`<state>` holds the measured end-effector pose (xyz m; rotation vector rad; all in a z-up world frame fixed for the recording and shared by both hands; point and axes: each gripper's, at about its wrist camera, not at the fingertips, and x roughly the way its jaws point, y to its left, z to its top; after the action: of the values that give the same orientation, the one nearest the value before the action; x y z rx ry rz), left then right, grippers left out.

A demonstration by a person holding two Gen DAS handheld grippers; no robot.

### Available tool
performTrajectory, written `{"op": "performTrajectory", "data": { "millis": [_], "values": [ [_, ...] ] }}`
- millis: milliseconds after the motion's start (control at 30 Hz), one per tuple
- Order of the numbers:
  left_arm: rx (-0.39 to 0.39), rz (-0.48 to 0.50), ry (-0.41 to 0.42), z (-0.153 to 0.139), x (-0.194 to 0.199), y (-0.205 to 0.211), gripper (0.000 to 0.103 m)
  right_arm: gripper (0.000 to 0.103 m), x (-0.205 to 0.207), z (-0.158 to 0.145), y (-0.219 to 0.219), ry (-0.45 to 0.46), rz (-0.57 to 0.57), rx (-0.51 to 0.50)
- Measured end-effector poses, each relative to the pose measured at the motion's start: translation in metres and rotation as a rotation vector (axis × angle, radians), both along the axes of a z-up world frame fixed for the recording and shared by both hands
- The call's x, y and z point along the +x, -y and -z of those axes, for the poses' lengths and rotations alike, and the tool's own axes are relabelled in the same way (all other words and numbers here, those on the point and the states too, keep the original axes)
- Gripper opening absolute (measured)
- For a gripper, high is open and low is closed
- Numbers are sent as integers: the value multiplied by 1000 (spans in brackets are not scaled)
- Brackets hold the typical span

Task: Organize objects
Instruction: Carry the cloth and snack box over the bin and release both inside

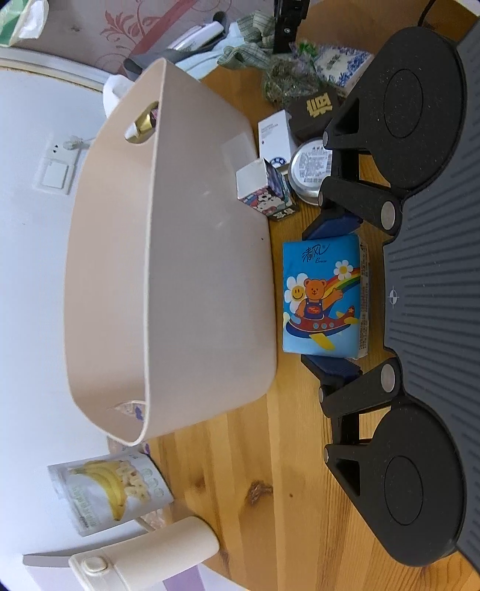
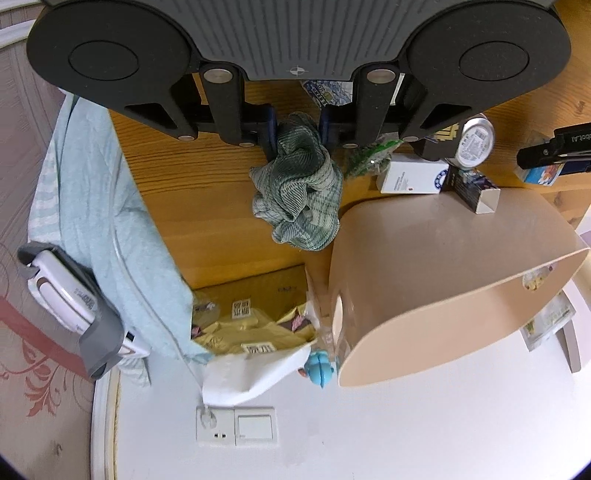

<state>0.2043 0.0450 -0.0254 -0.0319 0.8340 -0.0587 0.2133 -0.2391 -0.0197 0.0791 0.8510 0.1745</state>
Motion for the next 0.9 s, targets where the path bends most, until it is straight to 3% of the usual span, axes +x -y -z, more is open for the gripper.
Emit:
{"op": "performTrajectory", "data": {
  "millis": [900],
  "values": [
    [-38, 16, 187, -71, -20, -13, 64, 20, -29, -80, -15, 192, -33, 22]
  ]
}}
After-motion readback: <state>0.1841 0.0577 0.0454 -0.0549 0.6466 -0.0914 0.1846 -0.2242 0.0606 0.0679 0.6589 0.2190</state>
